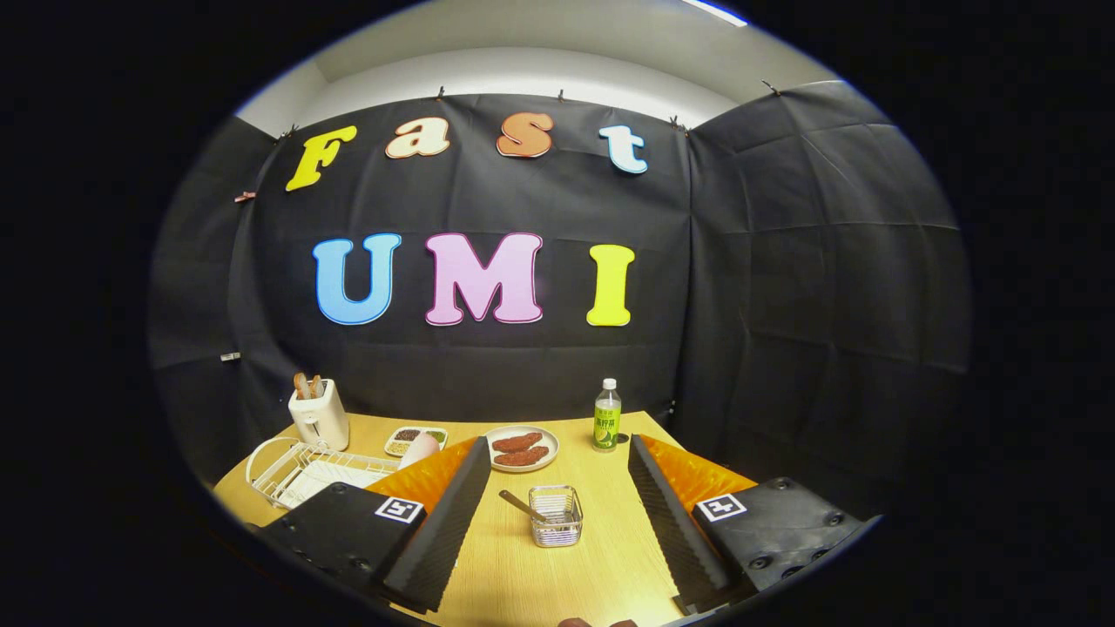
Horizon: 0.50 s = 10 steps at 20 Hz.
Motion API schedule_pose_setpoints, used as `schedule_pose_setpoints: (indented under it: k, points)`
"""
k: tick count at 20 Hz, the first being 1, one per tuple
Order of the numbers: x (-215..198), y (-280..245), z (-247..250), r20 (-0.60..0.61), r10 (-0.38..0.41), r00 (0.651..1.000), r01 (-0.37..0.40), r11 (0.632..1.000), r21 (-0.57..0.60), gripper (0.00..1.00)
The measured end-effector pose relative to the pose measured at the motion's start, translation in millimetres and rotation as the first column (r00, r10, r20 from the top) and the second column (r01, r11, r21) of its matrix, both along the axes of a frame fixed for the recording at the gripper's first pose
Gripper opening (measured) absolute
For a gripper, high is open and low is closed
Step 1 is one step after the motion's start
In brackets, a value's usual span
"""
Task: Take the plate from the dish rack, then take the spoon from the basket and place it into the plate.
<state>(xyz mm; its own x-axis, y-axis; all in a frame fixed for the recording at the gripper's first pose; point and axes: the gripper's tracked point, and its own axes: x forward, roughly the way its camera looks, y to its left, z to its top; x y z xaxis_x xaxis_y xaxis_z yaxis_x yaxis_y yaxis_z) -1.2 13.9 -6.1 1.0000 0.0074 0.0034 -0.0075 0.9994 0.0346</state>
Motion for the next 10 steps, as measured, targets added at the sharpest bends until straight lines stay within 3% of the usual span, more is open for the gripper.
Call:
schedule_pose_setpoints:
  k: [6, 10]
  points:
    - [9.8, 14.0, 3.5, -0.012, 0.022, 1.000, -0.022, 0.999, -0.031, 0.98]
    - [31.5, 41.4, 8.9, -0.040, 0.073, 0.996, -0.075, 0.996, -0.043, 0.98]
